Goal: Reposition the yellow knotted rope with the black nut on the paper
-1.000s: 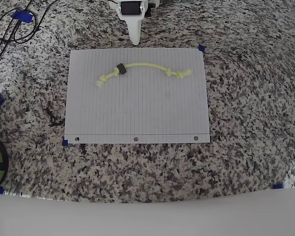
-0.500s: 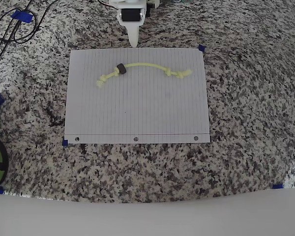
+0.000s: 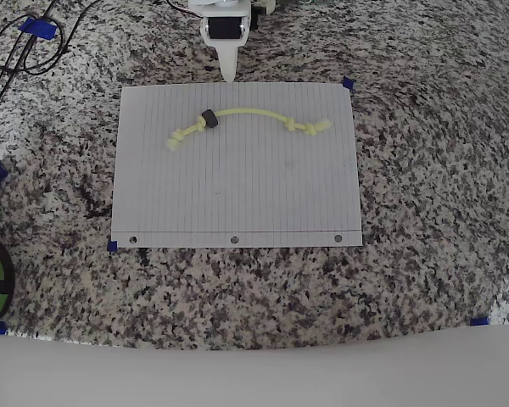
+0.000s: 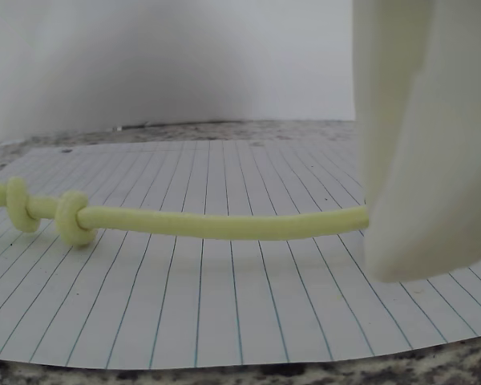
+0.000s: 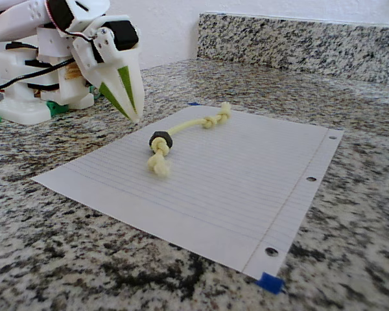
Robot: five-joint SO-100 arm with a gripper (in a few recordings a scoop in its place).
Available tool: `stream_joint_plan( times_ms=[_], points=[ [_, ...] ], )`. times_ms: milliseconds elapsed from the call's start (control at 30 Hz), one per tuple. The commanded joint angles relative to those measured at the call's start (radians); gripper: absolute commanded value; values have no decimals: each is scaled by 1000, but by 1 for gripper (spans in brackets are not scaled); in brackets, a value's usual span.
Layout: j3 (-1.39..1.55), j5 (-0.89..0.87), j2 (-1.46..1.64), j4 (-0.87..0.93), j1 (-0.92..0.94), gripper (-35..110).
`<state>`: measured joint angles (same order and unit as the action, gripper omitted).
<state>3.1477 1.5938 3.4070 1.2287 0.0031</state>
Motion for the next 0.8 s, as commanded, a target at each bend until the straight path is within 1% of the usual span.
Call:
stream_joint_plan(
  times_ms=[0, 67, 767],
  points=[
    [2, -11, 2, -12, 8, 0],
    [2, -11, 2, -12, 8, 3],
    [2, -11, 2, -12, 8, 3]
  ],
)
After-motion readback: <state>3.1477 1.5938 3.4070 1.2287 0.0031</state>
